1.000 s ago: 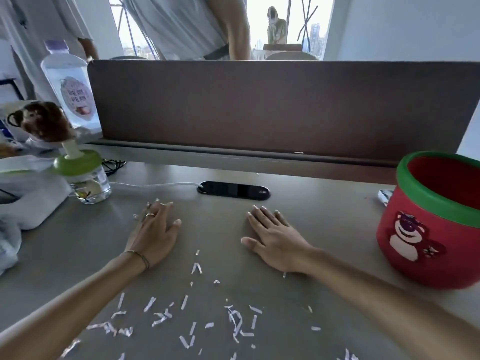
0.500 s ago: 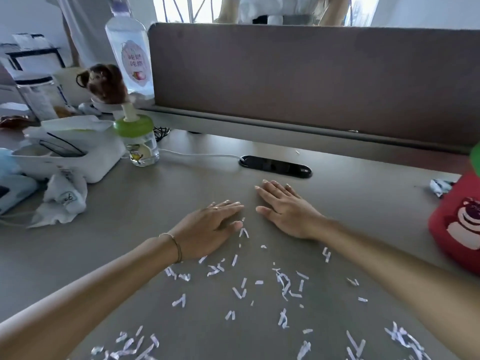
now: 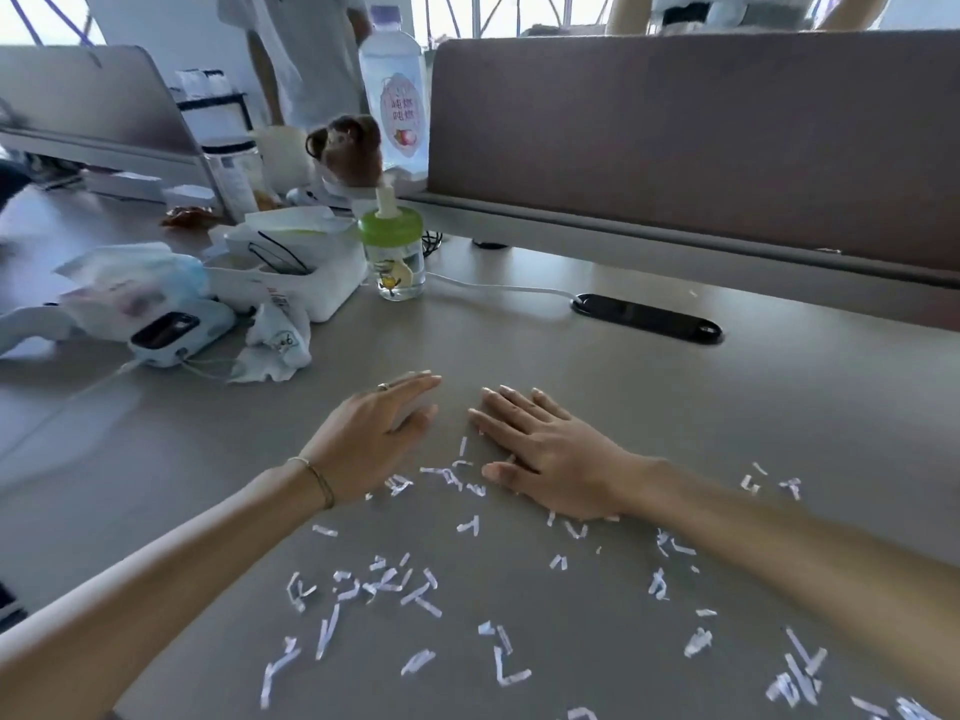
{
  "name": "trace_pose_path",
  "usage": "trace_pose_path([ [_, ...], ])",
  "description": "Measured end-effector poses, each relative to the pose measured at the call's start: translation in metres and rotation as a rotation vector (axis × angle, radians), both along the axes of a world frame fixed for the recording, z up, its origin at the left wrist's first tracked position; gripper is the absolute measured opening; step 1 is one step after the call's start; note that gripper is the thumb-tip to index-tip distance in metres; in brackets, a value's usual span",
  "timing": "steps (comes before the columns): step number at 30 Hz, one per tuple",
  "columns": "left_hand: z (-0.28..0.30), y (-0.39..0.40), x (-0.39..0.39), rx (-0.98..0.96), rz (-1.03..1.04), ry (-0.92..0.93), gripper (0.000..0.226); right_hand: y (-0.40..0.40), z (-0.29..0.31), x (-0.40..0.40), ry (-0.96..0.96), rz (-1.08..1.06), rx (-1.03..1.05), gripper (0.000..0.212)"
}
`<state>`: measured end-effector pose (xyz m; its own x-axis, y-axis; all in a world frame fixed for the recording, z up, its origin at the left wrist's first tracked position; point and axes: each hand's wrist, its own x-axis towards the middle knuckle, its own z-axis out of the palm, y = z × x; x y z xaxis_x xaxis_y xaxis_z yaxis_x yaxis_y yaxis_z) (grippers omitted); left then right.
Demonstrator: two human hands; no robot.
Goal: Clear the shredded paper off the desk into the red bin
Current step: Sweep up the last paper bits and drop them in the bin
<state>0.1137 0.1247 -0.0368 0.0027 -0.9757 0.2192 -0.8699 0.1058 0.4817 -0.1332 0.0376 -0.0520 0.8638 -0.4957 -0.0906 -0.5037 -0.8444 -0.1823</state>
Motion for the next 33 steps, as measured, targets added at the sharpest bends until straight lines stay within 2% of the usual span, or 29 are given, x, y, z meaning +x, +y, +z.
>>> trace_pose_path([
  [3, -0.001, 0.022, 0.012, 0.064, 0.026, -0.042, 0.057, 0.015, 0.001, 0.003, -0.026, 0.061, 0.067, 0.091],
  [6, -0.001, 0.047, 0.023, 0.156, 0.072, -0.053, 0.085, 0.010, 0.004, 0.012, -0.057, 0.024, 0.117, 0.090],
  [8, -0.005, 0.067, 0.031, 0.213, 0.100, -0.092, 0.095, 0.012, 0.004, 0.022, -0.031, -0.002, 0.084, 0.079],
  [11, -0.013, 0.102, 0.044, 0.271, 0.122, -0.157, 0.096, 0.035, 0.000, 0.035, -0.014, 0.058, 0.049, 0.067],
  [14, -0.016, 0.134, 0.047, 0.311, 0.134, -0.229, 0.094, 0.058, -0.003, 0.039, -0.010, 0.140, 0.043, 0.066],
  [19, -0.018, 0.161, 0.024, 0.297, 0.111, -0.346, 0.100, 0.069, 0.002, 0.035, -0.064, 0.149, 0.095, 0.066],
  [21, -0.019, 0.157, 0.014, 0.288, 0.121, -0.361, 0.099, 0.071, 0.004, 0.029, -0.111, 0.123, 0.122, 0.071],
  [25, -0.017, 0.130, -0.005, 0.292, 0.117, -0.339, 0.098, 0.065, 0.008, 0.003, -0.214, 0.034, 0.115, 0.096],
  [30, -0.017, 0.091, -0.049, 0.272, 0.015, -0.306, 0.099, 0.058, 0.012, -0.055, -0.290, -0.122, 0.097, 0.094],
  [33, -0.018, 0.074, -0.078, 0.253, -0.052, -0.300, 0.098, 0.061, 0.014, -0.092, -0.309, -0.208, 0.074, 0.079],
])
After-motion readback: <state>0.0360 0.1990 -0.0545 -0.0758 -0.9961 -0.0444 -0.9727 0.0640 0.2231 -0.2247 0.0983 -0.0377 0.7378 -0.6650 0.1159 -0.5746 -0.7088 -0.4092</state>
